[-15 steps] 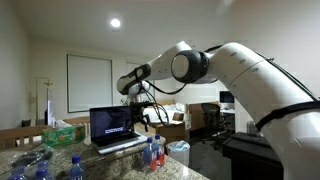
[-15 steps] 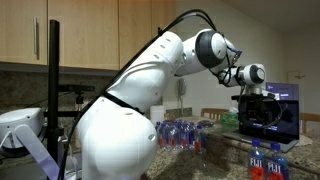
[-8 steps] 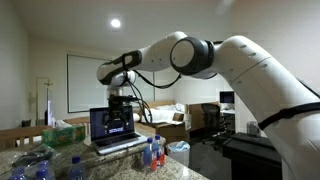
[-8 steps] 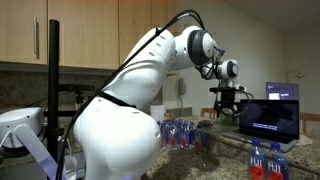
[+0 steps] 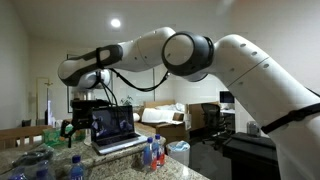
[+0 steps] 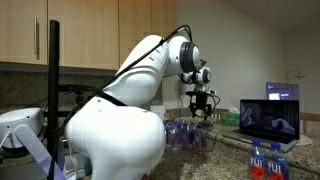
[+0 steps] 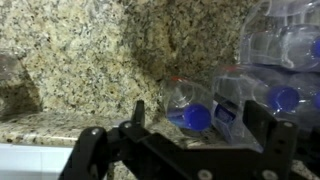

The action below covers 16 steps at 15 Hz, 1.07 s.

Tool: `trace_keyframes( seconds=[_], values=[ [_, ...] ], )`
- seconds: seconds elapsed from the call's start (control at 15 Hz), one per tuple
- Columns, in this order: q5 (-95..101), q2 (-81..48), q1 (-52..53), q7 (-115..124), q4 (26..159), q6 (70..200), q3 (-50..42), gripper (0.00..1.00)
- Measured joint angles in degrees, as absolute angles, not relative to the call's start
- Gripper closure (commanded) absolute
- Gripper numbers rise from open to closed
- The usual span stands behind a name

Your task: Move the three bottles to the right, one at a time

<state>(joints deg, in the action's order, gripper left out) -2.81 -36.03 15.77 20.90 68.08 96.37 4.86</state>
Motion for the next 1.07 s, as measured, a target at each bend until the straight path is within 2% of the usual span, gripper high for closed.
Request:
trace_keyframes(
  seconds=[0.8, 0.87, 0.93, 1.07],
  values=[
    [-2.8, -42.7, 18.2, 34.8, 61.5, 96.5, 3.5, 0.00],
    [-2.8, -43.3, 18.2, 34.8, 61.1, 96.5, 3.4, 0.07],
    [-2.8, -43.7, 18.2, 34.8, 60.8, 96.5, 3.4, 0.27],
    [-2.8, -44.5, 18.2, 34.8, 60.3, 96.5, 3.4, 0.41]
  ],
)
